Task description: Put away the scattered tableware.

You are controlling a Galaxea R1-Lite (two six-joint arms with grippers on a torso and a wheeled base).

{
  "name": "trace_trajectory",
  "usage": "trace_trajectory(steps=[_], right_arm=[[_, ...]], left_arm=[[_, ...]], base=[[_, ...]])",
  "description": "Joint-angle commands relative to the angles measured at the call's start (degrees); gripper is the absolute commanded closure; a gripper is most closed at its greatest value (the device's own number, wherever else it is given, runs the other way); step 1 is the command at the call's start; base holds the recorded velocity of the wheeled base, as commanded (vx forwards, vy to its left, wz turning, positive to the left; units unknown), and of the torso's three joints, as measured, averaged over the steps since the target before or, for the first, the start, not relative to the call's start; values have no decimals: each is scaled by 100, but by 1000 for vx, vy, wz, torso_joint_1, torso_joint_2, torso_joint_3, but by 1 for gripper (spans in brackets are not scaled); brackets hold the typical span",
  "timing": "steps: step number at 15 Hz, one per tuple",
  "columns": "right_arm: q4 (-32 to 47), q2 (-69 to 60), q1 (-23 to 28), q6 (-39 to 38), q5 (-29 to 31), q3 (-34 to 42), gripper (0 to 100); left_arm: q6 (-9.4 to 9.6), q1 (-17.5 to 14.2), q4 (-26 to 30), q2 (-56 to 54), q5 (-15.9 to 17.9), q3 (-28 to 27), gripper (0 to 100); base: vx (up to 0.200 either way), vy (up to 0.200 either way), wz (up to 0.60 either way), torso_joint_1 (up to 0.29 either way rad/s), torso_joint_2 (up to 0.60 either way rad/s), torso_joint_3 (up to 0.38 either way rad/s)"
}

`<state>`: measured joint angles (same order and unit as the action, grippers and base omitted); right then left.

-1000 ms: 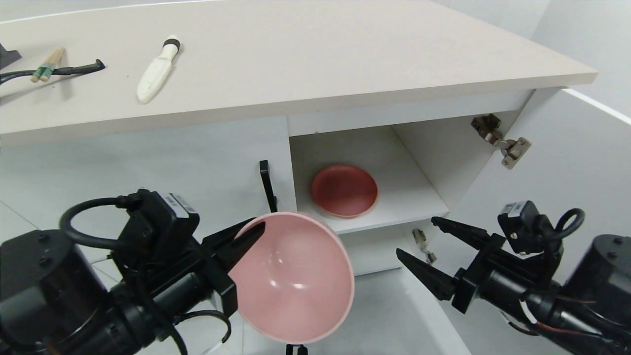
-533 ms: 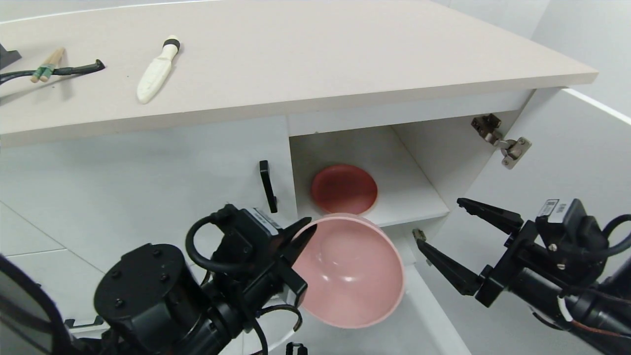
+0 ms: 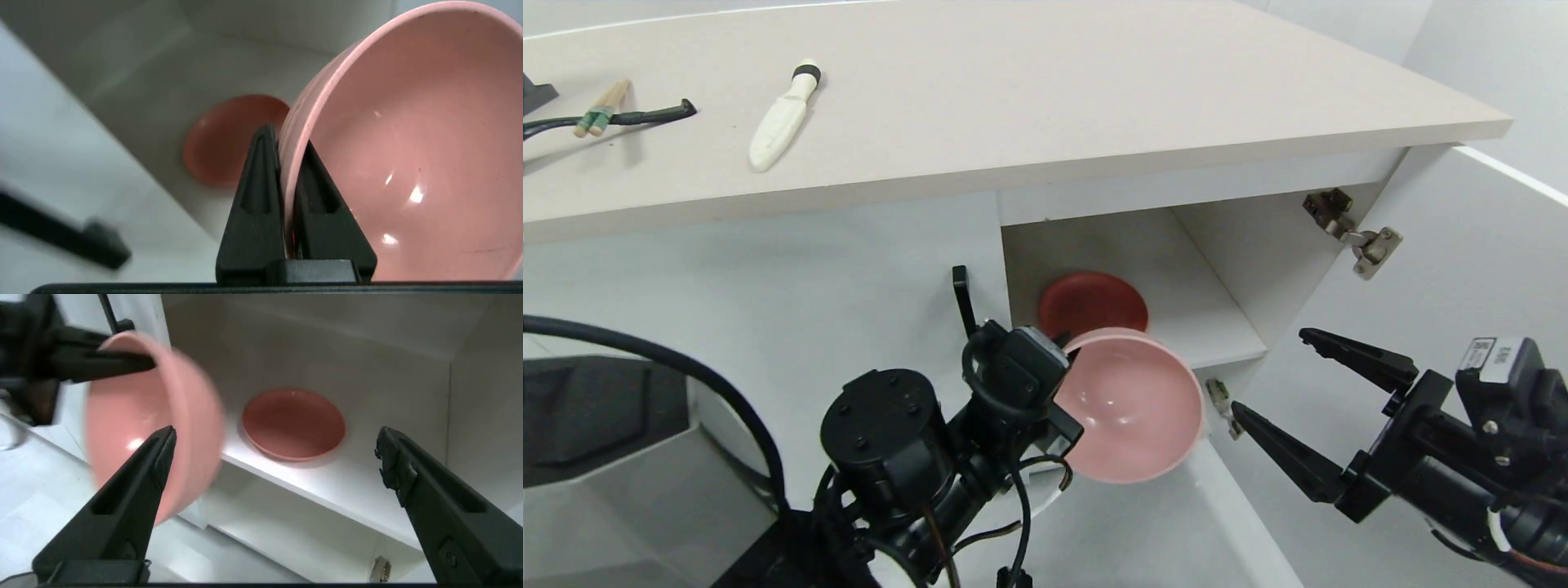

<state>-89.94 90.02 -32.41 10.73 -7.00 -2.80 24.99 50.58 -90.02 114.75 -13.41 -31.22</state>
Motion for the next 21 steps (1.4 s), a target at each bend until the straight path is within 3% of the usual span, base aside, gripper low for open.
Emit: trace_trajectory(steps=[1,4,8,11,21], right_arm=[[-6,51,-46,-9,-3,26,0],[-6,455,104,-36,-3,-203,0],[-6,1273,675,-9,-3,-853,0],[-6,1554,728,17,-3,-1029,0],[-6,1519,710,17,14,-1442,0]], left_arm=[[41,-74,2,671,-294,-710,100],[-3,-74,2,909,-347,-1334,100],[-3,-48,2,874,-347,-1527,100],[-12,-66,2,856,-347,-1914,100],[-12,-4,2,821,-347,-1993,100]], base=[[0,0,0,0,0,0],[0,0,0,0,0,0],[0,0,0,0,0,0],[0,0,0,0,0,0],[0,0,0,0,0,0]])
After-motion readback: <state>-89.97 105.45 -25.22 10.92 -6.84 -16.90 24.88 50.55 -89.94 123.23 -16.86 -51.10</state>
